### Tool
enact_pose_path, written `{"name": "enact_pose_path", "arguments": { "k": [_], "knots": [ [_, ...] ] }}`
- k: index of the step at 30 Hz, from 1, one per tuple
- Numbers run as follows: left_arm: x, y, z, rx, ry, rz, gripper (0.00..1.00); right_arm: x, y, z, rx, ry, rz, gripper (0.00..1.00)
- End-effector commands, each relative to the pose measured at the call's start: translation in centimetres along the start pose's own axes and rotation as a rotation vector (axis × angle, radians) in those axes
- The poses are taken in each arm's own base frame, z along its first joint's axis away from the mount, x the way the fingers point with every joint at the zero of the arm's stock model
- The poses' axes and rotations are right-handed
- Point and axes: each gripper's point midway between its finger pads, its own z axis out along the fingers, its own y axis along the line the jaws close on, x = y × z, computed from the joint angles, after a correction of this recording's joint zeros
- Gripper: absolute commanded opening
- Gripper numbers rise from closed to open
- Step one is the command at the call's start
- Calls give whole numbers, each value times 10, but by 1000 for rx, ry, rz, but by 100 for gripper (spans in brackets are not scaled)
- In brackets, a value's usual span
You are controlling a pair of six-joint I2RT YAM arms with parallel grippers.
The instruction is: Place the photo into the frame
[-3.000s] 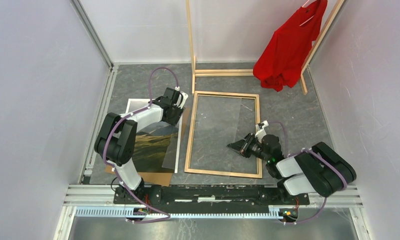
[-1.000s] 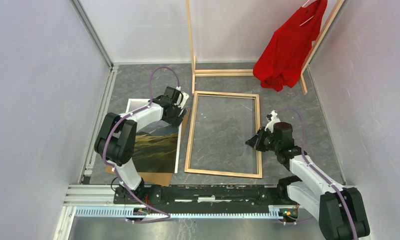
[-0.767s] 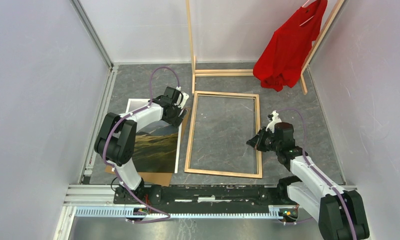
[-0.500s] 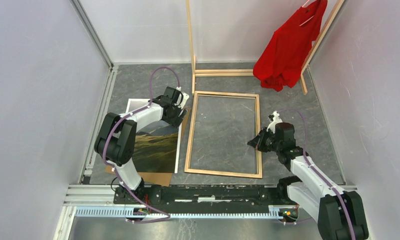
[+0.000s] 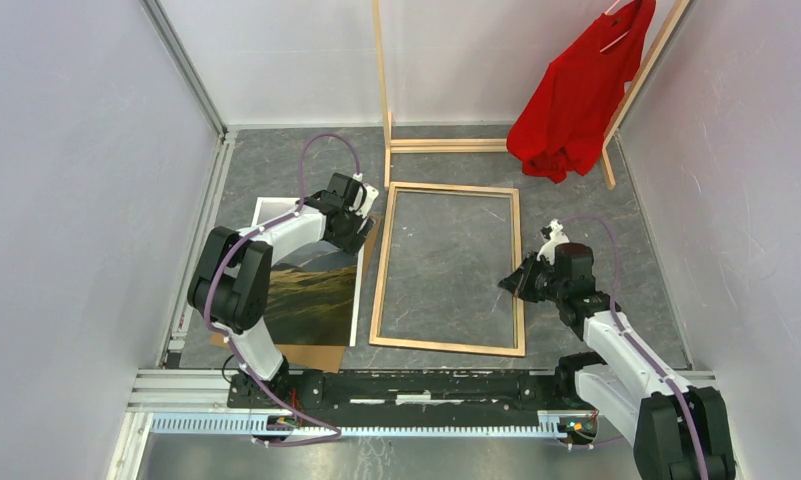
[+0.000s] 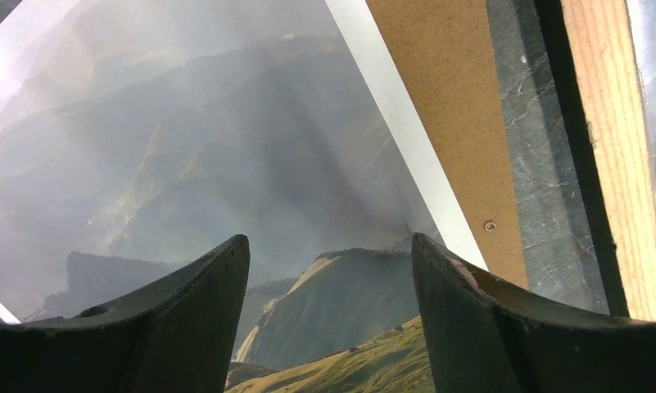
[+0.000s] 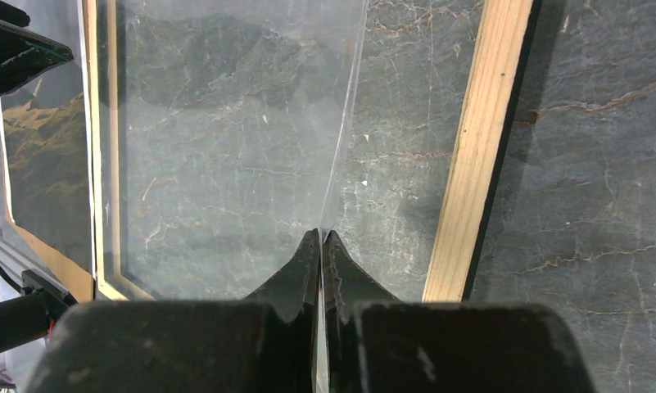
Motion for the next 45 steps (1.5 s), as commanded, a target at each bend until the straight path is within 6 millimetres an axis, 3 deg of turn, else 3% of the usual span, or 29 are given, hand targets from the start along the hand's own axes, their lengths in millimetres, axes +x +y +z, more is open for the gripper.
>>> {"name": "enact_pose_path", "arguments": {
  "k": [1, 14, 21, 36, 45],
  "knots": [
    [-13, 2, -9, -1, -44, 39, 79, -29, 15, -3, -41, -73, -66, 4],
    [-11, -12, 0, 61, -29, 25, 77, -43, 43, -9, -184, -145, -127, 4],
    [-15, -16, 2, 65, -30, 35, 77, -45, 48, -10, -213, -152, -146, 4],
    [-12, -25, 7, 77, -15, 56, 76, -53, 49, -5, -206, -145, -138, 3],
    [-11, -38, 10, 96, -13, 76, 75, -36, 32, 3, -163, -101, -100, 4]
  ]
}}
